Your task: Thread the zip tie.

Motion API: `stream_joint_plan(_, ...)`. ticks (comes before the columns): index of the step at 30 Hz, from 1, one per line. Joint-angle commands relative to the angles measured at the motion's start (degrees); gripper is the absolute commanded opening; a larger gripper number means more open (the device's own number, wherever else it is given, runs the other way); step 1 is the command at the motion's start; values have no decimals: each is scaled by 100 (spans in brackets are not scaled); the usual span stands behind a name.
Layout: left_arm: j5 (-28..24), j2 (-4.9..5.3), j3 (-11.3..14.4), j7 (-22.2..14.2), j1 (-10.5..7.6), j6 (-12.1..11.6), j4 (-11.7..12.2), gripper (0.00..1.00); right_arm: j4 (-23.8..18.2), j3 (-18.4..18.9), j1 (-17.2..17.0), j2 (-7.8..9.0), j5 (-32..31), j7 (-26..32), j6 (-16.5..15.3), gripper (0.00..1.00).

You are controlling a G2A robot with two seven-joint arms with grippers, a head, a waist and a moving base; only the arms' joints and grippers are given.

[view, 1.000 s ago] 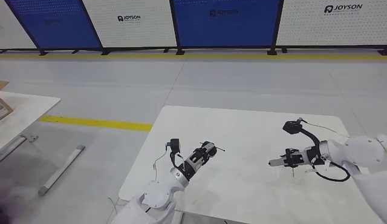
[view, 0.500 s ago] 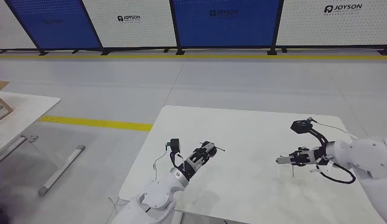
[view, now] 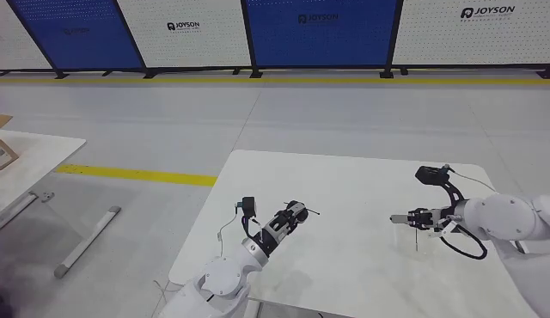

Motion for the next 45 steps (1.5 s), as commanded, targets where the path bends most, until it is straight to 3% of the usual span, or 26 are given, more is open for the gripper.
stream_joint_plan(1,0,0,0,0,0,0,0,0,6,0,1,0,6,4,-20,100)
stream_joint_plan(17,0,0,0,0,0,0,0,0,20,2,-51,-2,3,-118,-27,100)
stream_joint_plan(24,0,0,0,0,0,0,0,0,49,66,-42,-10,109,8,505,100)
stream_joint_plan(28,0,0,0,0,0,0,0,0,41,-87,61,-36,-125,122,851,100)
stream_joint_plan(45,0,0,0,0,0,0,0,0,41,-87,61,-36,-125,122,851,100)
